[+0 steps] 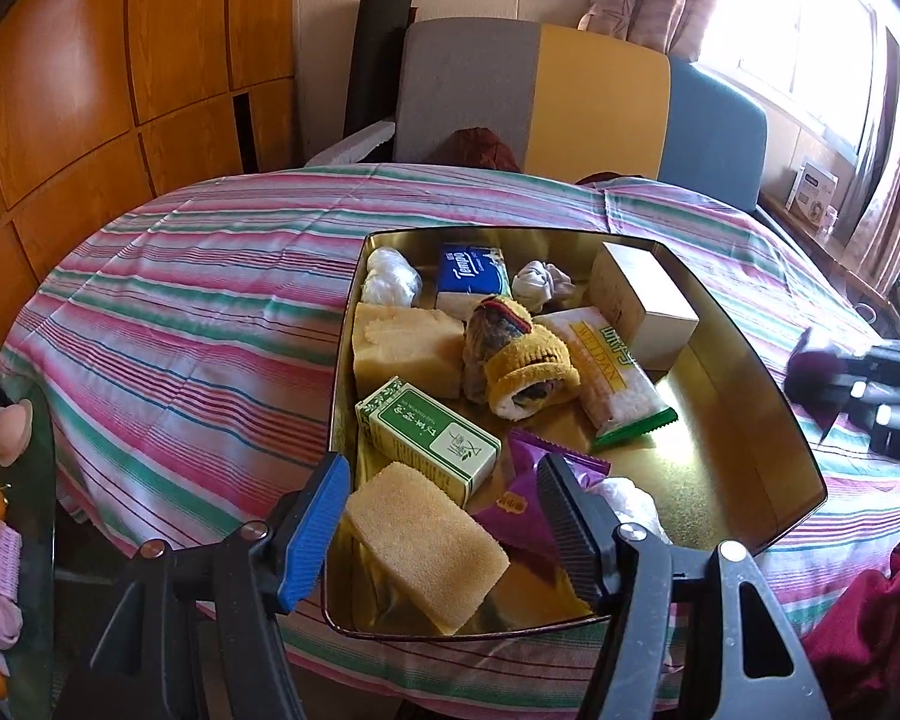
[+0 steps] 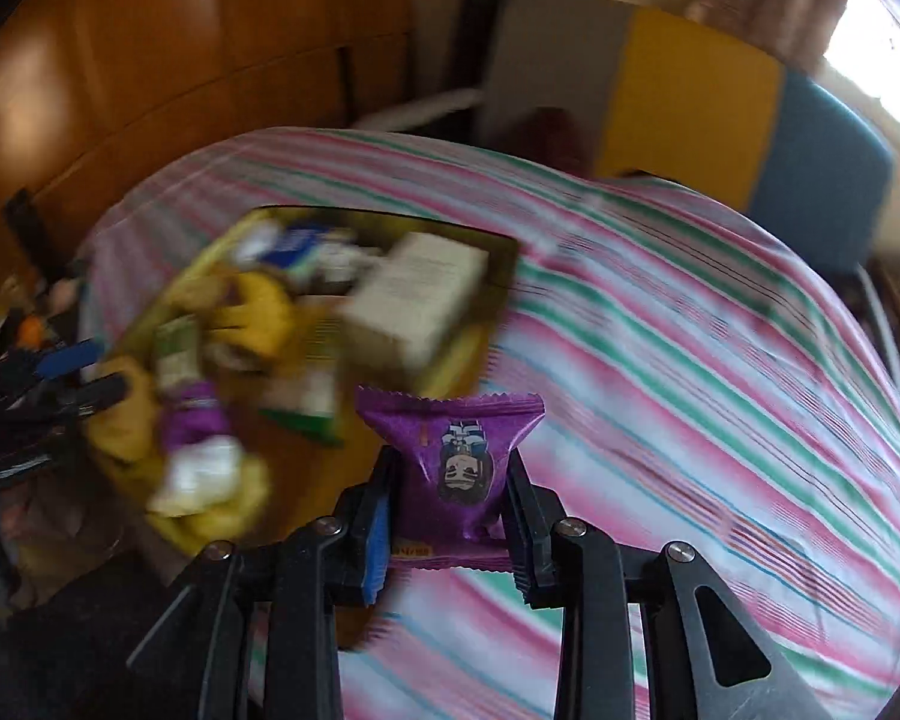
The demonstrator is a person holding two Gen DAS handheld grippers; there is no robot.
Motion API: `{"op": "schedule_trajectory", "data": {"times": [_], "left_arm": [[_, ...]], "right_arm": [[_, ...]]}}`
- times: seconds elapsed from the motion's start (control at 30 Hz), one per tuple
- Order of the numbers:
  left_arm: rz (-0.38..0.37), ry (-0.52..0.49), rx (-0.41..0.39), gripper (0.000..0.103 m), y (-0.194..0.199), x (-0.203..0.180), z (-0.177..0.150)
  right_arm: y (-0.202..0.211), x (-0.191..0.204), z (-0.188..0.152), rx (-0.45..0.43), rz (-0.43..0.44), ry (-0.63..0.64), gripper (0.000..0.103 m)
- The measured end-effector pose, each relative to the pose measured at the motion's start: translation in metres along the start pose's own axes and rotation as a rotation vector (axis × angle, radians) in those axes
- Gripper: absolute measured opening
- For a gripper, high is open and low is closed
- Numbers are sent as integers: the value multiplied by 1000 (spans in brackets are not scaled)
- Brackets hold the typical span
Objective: Organize objects
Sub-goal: 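Carry the purple packet toward the gold tray with the right gripper, then open the right gripper to release the purple packet into the tray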
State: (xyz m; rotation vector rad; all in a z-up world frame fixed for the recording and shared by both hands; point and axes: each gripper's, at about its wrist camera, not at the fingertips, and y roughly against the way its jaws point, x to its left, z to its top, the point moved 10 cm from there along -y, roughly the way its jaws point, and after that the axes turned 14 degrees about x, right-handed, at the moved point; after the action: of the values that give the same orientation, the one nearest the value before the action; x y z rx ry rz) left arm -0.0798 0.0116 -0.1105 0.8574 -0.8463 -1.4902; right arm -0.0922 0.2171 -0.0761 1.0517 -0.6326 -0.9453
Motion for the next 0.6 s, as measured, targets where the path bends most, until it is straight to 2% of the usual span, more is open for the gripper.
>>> {"op": "schedule_trajectory", "data": {"times": [0.13, 0.23, 0.6], "left_arm": [[-1, 10, 6, 66, -2, 3, 0], [-2, 12, 12, 66, -4, 4, 0], [1, 15, 37, 66, -13, 5, -5]], "right_arm": [[-18, 47, 5, 30, 66, 73, 32], [-34, 64, 5, 66, 86, 92, 32], [-84, 72, -9, 197, 92, 89, 35]]}}
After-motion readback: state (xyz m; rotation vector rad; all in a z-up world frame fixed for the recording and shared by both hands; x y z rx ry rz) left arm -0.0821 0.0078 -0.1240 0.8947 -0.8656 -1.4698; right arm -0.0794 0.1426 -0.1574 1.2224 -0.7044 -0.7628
